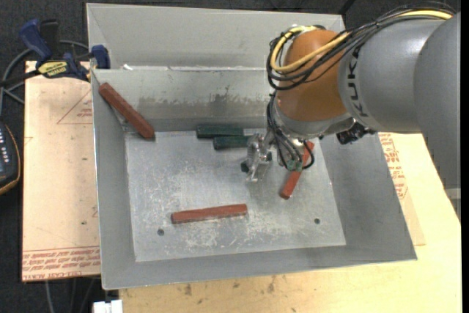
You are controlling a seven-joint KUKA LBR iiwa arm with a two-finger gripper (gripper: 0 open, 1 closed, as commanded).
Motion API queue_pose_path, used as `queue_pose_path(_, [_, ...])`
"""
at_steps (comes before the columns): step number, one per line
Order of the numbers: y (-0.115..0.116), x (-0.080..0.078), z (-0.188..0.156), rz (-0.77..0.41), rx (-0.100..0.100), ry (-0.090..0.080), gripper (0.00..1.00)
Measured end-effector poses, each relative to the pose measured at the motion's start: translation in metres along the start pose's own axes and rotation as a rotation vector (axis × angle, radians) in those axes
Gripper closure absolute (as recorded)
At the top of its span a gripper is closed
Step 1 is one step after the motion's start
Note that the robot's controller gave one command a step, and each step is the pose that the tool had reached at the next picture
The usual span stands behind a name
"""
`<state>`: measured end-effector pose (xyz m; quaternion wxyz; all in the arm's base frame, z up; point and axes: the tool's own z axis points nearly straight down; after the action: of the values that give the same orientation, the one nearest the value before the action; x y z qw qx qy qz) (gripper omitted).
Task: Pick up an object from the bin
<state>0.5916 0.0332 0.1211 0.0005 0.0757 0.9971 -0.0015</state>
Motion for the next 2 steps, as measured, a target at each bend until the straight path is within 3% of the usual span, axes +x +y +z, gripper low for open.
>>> queue_pose_path(1, [-0.0213,0.0024,-0.0157,-0.023,-0.003,-0.001,1.00])
queue_pose_path(2, [-0.0195,0.0028,-0.0148,-0.025,-0.004,0.000,0.00])
